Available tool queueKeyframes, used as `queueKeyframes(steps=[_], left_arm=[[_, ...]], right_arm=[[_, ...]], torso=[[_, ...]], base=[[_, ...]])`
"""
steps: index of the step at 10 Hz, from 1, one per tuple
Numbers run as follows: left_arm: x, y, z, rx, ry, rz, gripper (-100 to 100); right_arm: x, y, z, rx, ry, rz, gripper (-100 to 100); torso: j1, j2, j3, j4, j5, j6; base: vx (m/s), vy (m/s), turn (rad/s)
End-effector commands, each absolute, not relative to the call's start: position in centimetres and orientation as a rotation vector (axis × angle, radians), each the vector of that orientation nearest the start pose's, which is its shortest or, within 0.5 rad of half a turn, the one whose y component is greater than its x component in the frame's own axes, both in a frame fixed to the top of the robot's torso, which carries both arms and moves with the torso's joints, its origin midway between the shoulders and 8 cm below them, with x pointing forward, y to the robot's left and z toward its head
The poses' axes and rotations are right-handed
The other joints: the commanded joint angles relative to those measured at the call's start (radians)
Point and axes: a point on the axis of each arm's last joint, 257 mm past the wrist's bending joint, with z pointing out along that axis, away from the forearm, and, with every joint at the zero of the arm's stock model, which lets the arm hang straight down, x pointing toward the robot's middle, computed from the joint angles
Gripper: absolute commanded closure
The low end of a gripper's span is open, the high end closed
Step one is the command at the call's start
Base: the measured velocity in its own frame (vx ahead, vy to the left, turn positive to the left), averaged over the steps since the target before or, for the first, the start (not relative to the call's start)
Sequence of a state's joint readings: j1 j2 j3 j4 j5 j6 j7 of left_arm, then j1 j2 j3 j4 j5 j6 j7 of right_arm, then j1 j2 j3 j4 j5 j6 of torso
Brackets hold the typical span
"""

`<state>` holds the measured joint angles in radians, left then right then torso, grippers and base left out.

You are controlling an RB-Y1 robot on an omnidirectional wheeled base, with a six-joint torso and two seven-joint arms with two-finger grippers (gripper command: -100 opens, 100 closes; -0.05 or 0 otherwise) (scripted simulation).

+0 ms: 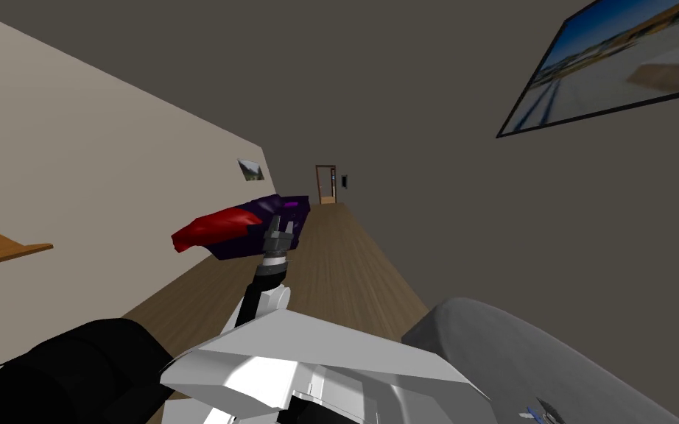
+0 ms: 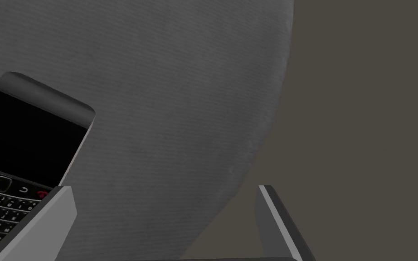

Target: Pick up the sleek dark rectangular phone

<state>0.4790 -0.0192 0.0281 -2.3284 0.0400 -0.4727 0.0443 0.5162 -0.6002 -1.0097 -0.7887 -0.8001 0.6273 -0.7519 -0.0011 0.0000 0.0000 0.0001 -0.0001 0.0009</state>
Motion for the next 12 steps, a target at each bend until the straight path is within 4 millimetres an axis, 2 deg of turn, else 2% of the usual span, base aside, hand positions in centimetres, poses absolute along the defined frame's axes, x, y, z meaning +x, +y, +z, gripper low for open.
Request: queueKeyframes(steps=[1, 4, 6, 10, 11, 12], left_arm=[[33.7, 29.1, 4.8, -0.674, 0.529, -1.358, 0], [33.7, 29.1, 4.8, -0.674, 0.529, -1.358, 0], [33.7, 29.1, 4.8, -0.674, 0.529, -1.357, 0], [33.7, 29.1, 4.8, -0.674, 0.529, -1.358, 0], [33.7, 29.1, 4.8, -0.674, 0.529, -1.358, 0], [33.7, 29.1, 4.8, -0.674, 0.529, -1.357, 0]], right_arm=[[-11.9, -75.6, -44.0, 2.451, -0.93, 0.292, -100], [-13.8, -73.8, -45.0, 2.46, -1.151, 0.291, -100], [-14.0, -73.6, -45.2, 2.462, -1.158, 0.284, -100], [-16.1, -69.5, -47.1, 2.452, -1.519, 0.277, -100], [-16.1, -69.5, -47.1, 2.452, -1.519, 0.277, -100], [-16.3, -68.7, -47.5, 2.447, -1.586, 0.274, -100]], torso=[[0.0, 0.0, 0.0, 0.0, 0.0, 0.0], [0.0, 0.0, 0.0, 0.0, 0.0, 0.001], [0.0, 0.0, 0.0, 0.0, 0.0, 0.001], [-0.002, 0.0, 0.0, 0.0, 0.0, 0.0], [-0.002, 0.0, 0.0, 0.0, -0.001, 0.0], [-0.001, 0.0, 0.0, 0.0, 0.0, 0.001]], base=[[0.006, -0.019, 0.096], [0.005, -0.02, 0.154], [0.001, -0.015, 0.024], [-0.002, -0.03, 0.195], [-0.004, -0.027, 0.039], [-0.009, -0.015, 0.085]])
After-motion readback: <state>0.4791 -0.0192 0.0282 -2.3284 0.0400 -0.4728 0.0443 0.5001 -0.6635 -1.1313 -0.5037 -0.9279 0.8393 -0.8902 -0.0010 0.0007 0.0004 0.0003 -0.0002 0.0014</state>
